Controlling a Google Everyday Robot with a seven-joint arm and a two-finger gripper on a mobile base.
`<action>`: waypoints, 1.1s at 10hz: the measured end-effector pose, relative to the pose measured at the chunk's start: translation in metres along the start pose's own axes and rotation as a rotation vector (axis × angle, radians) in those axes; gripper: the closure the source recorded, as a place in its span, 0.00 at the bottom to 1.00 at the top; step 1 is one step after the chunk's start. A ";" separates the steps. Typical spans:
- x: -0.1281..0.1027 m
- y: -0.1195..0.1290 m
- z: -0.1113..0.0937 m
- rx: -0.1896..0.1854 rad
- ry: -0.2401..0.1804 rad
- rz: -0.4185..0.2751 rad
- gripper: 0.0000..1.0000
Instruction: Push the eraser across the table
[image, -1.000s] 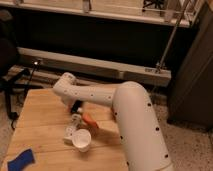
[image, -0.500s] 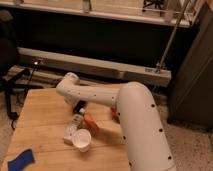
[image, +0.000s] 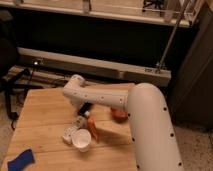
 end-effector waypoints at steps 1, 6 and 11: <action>-0.009 0.001 0.000 0.000 -0.005 0.015 1.00; -0.071 0.013 -0.004 -0.029 -0.049 0.107 1.00; -0.114 0.028 -0.010 -0.067 -0.081 0.166 1.00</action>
